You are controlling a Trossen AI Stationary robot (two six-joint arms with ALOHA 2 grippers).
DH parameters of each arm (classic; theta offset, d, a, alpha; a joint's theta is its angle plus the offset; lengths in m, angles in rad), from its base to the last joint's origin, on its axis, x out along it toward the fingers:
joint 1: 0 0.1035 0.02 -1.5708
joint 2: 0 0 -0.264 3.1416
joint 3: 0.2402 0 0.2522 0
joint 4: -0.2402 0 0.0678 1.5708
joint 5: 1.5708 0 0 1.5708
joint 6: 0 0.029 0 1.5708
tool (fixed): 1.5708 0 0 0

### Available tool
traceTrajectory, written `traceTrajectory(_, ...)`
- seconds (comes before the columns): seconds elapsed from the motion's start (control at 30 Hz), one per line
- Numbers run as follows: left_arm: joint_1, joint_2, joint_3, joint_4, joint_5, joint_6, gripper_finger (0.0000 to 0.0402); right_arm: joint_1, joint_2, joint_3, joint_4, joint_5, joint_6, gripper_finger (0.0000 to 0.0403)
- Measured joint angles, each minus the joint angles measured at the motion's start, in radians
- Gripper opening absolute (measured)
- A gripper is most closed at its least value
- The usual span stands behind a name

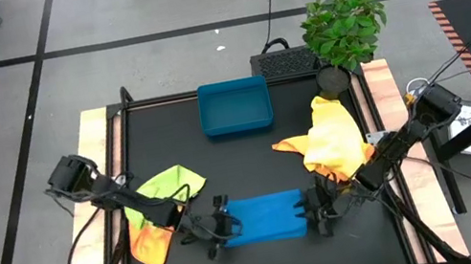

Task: Fold microfiber towels
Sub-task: Fold the blue microfiber cloth

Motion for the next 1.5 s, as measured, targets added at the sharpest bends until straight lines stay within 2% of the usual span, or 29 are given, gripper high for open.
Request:
traceTrajectory(0.2,0.071,0.011,-0.002,0.082,0.01,0.032,0.0124,-0.001,0.0,0.0,-0.003,0.001,-0.058,0.0118)
traceTrajectory(0.4,0.114,-0.001,-0.002,0.101,0.093,-0.024,0.0124,0.025,-0.001,0.0,-0.02,-0.124,-0.066,0.0117)
traceTrajectory(0.57,0.118,-0.035,-0.001,0.097,0.091,-0.048,0.0124,0.074,0.0,0.0,-0.134,-0.107,-0.018,0.0101)
traceTrajectory(0.67,0.117,-0.038,-0.001,0.097,0.087,-0.046,0.0124,0.082,0.0,0.0,-0.141,-0.104,-0.024,0.0092)
traceTrajectory(0.93,0.095,-0.038,-0.001,0.079,0.017,-0.077,0.0124,0.086,0.0,0.0,-0.172,-0.123,-0.185,0.0095)
traceTrajectory(1.3,0.069,-0.038,-0.001,0.097,-0.029,-0.147,0.0124,0.088,0.002,0.0,-0.156,-0.127,-0.404,0.0134)
traceTrajectory(1.5,0.058,-0.038,-0.001,0.098,-0.03,-0.192,0.0124,0.088,0.093,0.0,-0.062,-0.128,-0.444,0.0139)
